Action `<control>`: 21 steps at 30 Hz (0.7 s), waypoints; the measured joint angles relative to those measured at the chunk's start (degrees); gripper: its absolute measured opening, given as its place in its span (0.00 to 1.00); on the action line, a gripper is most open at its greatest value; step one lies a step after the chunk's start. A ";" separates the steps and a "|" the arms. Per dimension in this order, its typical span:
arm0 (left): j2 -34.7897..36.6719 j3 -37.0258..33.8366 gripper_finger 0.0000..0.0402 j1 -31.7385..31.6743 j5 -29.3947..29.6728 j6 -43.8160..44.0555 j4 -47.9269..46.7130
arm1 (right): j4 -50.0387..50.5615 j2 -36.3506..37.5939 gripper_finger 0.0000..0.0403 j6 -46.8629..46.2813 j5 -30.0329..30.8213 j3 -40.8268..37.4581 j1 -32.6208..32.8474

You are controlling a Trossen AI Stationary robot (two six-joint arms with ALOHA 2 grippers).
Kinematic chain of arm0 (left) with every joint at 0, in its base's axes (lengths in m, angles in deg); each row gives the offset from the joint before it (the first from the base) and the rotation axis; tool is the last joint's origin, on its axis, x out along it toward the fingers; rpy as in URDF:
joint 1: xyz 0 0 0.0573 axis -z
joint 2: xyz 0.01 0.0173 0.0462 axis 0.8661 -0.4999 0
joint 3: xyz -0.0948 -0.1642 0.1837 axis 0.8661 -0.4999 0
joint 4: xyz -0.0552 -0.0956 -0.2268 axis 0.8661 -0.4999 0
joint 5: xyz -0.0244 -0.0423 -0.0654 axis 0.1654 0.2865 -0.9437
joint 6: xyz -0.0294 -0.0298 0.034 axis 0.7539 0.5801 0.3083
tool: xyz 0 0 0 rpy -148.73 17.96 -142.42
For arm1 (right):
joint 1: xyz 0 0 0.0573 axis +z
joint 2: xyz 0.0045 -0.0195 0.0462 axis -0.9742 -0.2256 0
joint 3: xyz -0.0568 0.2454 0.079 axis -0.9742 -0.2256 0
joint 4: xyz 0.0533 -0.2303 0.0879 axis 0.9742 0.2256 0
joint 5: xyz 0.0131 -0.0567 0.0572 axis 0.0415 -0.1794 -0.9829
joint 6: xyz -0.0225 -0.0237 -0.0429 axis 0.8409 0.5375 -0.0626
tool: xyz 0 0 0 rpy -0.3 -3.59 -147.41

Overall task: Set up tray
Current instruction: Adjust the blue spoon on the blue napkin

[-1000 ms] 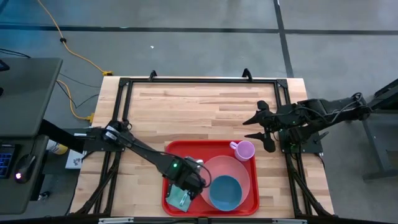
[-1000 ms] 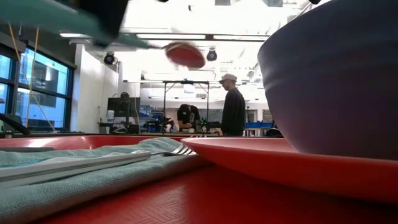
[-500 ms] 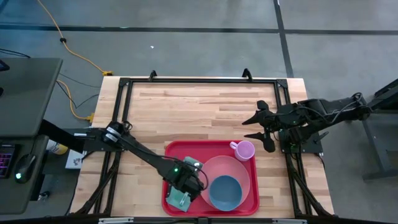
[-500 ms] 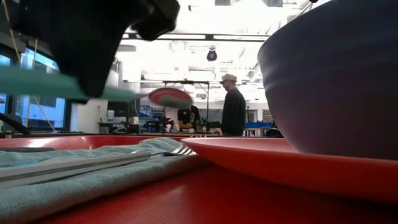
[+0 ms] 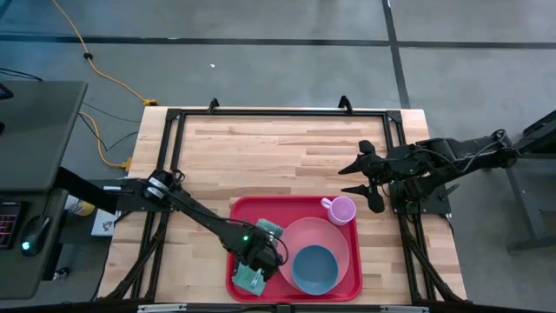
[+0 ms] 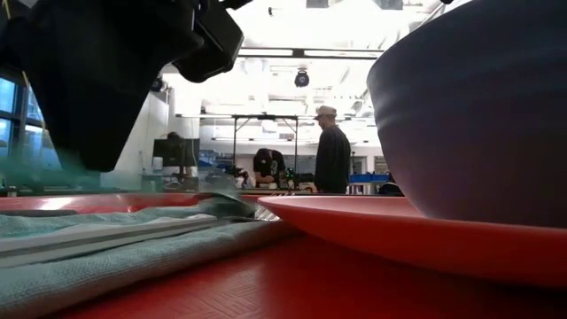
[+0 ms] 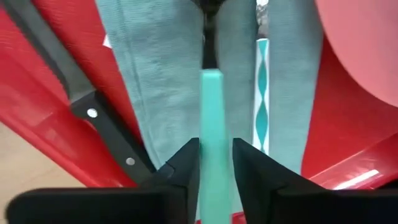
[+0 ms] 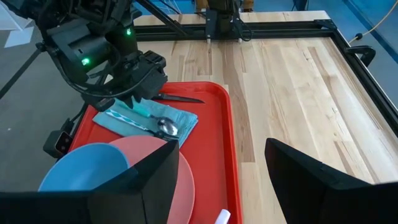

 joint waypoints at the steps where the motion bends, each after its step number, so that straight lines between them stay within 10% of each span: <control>1: 0.00 -0.04 0.32 0.00 0.00 0.00 0.05 | 0.00 0.00 0.54 0.01 0.00 0.00 0.00; 21: 0.00 -0.04 0.20 -0.79 6.93 -0.08 0.27 | 0.02 0.00 0.54 0.10 -0.15 -0.01 0.00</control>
